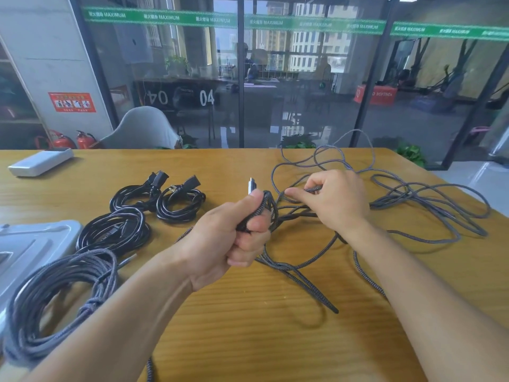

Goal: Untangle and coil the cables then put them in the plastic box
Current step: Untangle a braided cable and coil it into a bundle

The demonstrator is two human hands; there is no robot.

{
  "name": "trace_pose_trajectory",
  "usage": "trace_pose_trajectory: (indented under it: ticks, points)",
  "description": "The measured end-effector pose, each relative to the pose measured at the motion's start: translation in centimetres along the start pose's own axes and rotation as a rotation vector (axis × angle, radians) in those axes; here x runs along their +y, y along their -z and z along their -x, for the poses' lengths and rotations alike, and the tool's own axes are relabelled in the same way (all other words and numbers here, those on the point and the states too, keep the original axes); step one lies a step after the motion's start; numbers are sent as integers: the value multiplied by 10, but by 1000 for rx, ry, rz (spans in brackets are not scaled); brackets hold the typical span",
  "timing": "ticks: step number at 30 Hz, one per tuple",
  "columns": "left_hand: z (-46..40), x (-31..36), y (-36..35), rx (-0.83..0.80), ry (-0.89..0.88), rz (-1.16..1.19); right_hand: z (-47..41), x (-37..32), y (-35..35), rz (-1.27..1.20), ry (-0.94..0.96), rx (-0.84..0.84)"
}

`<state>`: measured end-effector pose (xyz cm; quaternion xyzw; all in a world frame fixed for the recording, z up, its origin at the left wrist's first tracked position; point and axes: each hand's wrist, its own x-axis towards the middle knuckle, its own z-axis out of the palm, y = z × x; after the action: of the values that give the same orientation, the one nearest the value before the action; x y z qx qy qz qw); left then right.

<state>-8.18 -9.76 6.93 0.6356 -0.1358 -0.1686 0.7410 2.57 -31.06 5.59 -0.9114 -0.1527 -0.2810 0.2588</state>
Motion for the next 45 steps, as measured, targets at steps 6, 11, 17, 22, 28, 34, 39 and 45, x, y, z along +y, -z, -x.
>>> trace_pose_trajectory:
  ticks: [6,11,17,22,28,34,39,45]
  points:
    - [-3,-7,-5,-8,6,-187,5,-6,-1,155,-26,34]
    - [-7,-15,-5,63,-18,-267,6,-23,6,-201,-115,-22]
    - [-10,-16,-3,207,-87,-319,15,-43,18,-775,-309,-320]
    - [-16,-20,0,324,-125,-344,26,-52,18,-627,-102,-383]
    - [-17,-21,6,378,-199,-266,42,-74,8,-513,188,-253]
    - [-13,-19,9,393,-207,-211,47,-77,4,-308,382,-149]
    - [-10,-15,6,438,-184,-122,50,-82,2,-259,441,-89]
    - [-10,-13,12,521,-163,-82,58,-92,0,-188,453,-84]
